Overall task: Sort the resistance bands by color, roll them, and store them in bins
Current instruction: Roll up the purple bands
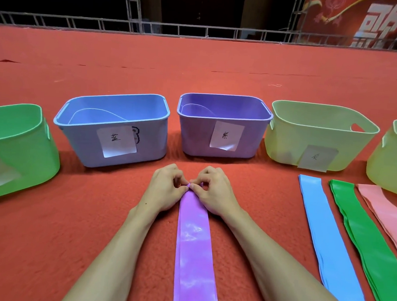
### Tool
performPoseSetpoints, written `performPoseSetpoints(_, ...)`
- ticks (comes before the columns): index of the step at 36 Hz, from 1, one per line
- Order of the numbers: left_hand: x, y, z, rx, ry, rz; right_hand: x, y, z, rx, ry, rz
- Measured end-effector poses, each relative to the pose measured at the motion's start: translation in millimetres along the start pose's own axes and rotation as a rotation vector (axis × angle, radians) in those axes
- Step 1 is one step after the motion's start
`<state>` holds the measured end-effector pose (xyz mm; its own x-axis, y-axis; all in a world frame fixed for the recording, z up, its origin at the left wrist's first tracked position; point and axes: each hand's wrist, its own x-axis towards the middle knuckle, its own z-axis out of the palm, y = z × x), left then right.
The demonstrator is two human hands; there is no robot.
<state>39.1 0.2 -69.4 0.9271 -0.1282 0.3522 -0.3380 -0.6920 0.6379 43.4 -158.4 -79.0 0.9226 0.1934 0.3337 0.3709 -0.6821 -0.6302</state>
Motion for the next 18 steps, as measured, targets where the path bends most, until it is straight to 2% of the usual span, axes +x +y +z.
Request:
performPoseSetpoints(9,1.1,-4.3,-0.7,-0.118,-0.097,-0.05,-4.4,-2.2,-1.0,-0.045,-0.013,-0.045)
performPoseSetpoints(18,4.2,-2.7,-3.9,-0.219,-0.054,-0.14,-6.6,-5.4,-1.5,-0.059,-0.018,-0.071)
